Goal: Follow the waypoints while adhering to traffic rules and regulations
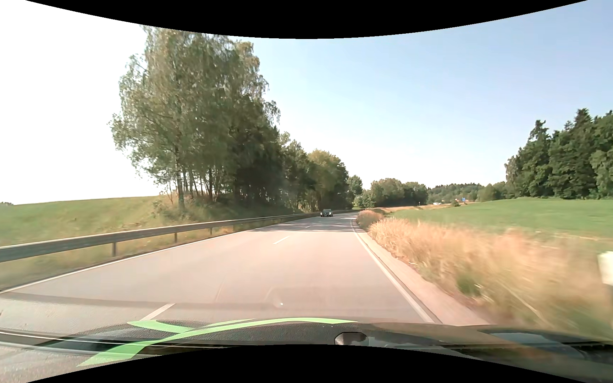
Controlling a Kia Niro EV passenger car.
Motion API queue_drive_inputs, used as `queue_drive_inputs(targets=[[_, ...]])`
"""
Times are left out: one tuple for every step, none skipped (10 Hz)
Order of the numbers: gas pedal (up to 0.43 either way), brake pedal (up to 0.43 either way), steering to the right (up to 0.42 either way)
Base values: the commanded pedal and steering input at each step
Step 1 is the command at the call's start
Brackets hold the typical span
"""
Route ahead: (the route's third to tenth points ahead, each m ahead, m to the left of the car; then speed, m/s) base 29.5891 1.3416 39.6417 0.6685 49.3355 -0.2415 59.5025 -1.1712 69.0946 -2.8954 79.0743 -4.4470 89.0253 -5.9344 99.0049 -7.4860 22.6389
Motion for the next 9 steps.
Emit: queue_drive_inputs(targets=[[0.331, 0.000, 0.009], [0.287, 0.000, 0.012], [0.287, 0.000, 0.012], [0.287, 0.000, 0.012], [0.299, 0.000, 0.012], [0.311, 0.000, 0.012], [0.319, 0.000, 0.010], [0.319, 0.000, 0.010], [0.331, 0.000, 0.009]])
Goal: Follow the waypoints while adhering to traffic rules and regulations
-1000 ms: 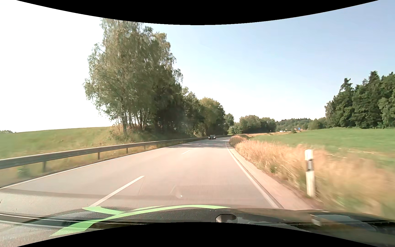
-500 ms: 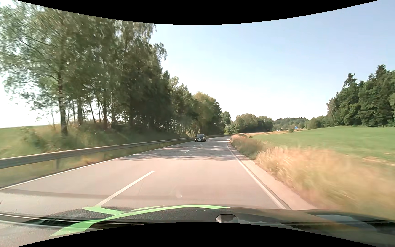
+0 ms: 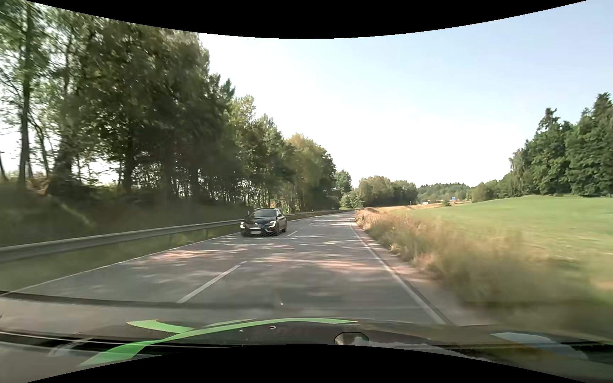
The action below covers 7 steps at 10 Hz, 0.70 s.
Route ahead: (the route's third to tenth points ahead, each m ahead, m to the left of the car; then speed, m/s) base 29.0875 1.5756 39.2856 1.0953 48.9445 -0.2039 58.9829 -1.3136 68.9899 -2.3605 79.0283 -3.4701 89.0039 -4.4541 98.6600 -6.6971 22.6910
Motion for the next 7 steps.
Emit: queue_drive_inputs(targets=[[0.339, 0.000, 0.008], [0.350, 0.000, 0.009], [0.350, 0.000, 0.008], [0.350, 0.000, 0.009], [0.358, 0.000, 0.008], [0.358, 0.000, 0.008], [0.358, 0.000, 0.008]])
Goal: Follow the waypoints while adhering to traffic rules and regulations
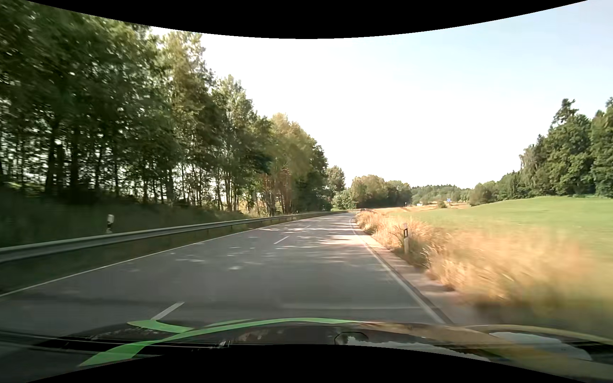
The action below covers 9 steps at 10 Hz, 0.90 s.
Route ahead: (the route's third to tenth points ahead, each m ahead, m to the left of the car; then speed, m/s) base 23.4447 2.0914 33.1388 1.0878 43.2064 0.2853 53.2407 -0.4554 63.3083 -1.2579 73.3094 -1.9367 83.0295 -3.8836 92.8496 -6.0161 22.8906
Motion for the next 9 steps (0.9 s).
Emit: queue_drive_inputs(targets=[[0.358, 0.000, 0.008], [0.358, 0.000, 0.008], [0.350, 0.000, 0.008], [0.287, 0.000, 0.008], [0.280, 0.000, 0.008], [0.268, 0.000, 0.008], [0.268, 0.000, 0.008], [0.268, 0.000, 0.008], [0.268, 0.000, 0.008]])
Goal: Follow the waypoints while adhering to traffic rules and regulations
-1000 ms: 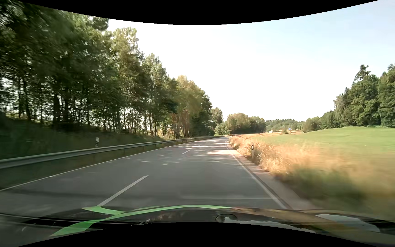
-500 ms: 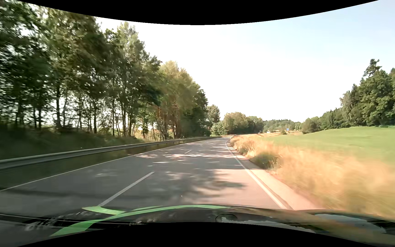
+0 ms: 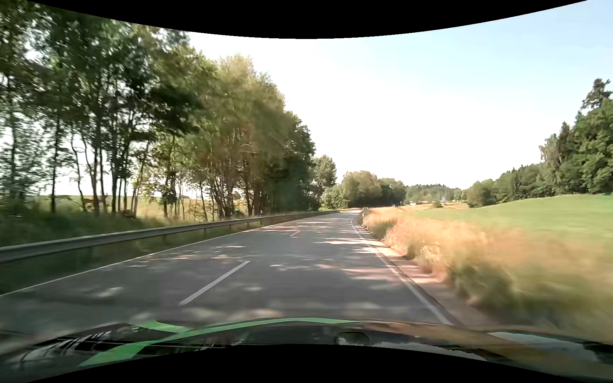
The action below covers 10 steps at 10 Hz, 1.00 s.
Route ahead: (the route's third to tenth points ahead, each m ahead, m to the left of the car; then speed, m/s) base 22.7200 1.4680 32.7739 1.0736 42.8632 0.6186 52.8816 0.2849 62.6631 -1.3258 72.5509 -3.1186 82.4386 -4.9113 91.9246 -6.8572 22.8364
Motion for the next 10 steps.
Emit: queue_drive_inputs(targets=[[0.280, 0.000, 0.008], [0.299, 0.000, 0.008], [0.299, 0.000, 0.008], [0.299, 0.000, 0.008], [0.287, 0.000, 0.008], [0.268, 0.000, 0.008], [0.260, 0.000, 0.008], [0.260, 0.000, 0.008], [0.260, 0.000, 0.008], [0.260, 0.000, 0.008]])
